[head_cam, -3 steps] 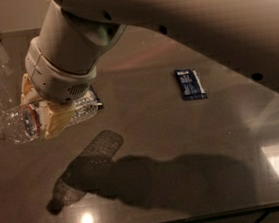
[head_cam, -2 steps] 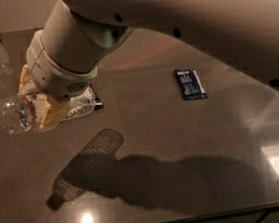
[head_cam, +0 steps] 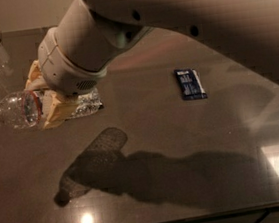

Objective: Place water bottle upright

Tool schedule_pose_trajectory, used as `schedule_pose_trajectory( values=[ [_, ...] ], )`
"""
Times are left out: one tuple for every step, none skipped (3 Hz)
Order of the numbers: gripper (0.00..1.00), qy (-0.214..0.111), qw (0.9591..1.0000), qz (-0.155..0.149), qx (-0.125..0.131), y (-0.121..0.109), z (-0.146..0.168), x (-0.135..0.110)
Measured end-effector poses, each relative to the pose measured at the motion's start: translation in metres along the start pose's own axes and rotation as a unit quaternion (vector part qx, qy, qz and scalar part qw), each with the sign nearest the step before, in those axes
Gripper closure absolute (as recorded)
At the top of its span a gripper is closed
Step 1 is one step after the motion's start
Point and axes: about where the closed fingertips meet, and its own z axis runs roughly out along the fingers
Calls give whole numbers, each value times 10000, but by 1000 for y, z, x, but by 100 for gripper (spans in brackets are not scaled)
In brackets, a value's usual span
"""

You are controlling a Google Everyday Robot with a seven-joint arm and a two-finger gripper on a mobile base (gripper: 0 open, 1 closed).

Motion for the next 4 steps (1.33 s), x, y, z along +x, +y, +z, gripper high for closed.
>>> schedule_pose_trajectory(
  values=[
    [100, -240, 9993, 272, 128, 2, -8, 10],
    [100, -461, 9975, 497, 191, 5, -19, 18],
    [100, -753, 9946, 655, 286, 5, -33, 24],
    [100, -1301, 9873, 793, 456, 1, -45, 25]
  ],
)
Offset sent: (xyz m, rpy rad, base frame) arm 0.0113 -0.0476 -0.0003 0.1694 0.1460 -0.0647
